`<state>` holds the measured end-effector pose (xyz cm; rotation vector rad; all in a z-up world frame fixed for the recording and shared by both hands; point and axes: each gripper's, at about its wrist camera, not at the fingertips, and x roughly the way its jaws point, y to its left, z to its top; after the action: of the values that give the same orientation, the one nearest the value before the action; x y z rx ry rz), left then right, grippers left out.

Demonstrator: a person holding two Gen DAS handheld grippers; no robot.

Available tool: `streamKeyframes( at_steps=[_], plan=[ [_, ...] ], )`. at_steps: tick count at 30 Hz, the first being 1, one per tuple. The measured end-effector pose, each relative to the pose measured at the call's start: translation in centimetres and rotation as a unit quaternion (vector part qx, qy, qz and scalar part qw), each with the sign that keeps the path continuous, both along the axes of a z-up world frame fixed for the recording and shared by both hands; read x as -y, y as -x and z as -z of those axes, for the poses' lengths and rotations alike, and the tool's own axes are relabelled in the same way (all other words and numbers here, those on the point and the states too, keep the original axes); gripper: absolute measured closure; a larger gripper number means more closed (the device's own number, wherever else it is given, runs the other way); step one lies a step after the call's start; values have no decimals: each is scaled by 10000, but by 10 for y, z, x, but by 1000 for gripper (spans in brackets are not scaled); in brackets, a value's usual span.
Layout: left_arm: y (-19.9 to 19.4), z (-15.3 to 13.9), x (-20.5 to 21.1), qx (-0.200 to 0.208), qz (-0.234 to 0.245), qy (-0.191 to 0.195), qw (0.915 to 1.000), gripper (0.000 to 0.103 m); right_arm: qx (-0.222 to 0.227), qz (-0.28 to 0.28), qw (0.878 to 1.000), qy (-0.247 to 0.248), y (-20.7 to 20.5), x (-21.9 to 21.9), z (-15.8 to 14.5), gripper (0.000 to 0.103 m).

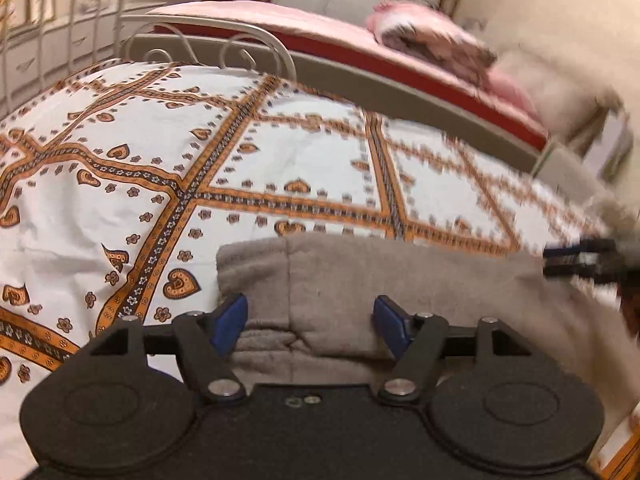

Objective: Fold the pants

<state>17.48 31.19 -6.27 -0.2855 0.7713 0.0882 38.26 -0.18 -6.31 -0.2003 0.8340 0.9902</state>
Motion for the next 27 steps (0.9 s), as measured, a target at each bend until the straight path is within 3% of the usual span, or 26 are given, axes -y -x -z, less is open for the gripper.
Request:
streamKeyframes(
  at_steps=[5, 7, 9, 10, 11, 14, 17, 20, 22, 25, 27],
  plan=[
    [1, 1, 4, -54, 92, -230, 9997, 44, -343, -438, 9978, 373, -7, -15, 17, 47],
    [1, 4, 6, -17, 57, -325, 9995, 44, 23, -600, 9968, 535, 5, -20, 16, 69],
    [2, 5, 11, -2, 37, -502, 9987, 43, 536, -559, 9933, 853, 19, -28, 12, 76],
    [1, 6, 12, -11, -2, -560, 9984, 42, 875, -398, 9904, 993, 24, -29, 10, 100],
    [1, 7, 14, -20, -37, -613, 9981, 41, 1317, -136, 9839, 1198, 27, -29, 11, 99],
    [0, 9, 16, -78, -155, -667, 9976, 39, 676, 378, 9919, 1003, 14, -18, 27, 99],
    [4, 5, 17, -34, -272, -700, 9972, 38, 545, 658, 9947, 566, 14, 0, 12, 99],
    [12, -12, 26, 141, -468, -838, 9953, 46, 557, 841, 9949, 39, 28, 24, -11, 99],
    [12, -18, 34, 194, -449, -824, 9954, 45, 440, 803, 9958, 36, 37, 32, -10, 99],
    [1, -6, 52, -112, -310, -1320, 9907, 36, 170, 581, 9964, 601, 45, 27, 15, 99],
    [-1, 6, 60, -207, -227, -1726, 9845, 33, 245, 656, 9966, 442, 50, 32, 13, 99]
  ],
)
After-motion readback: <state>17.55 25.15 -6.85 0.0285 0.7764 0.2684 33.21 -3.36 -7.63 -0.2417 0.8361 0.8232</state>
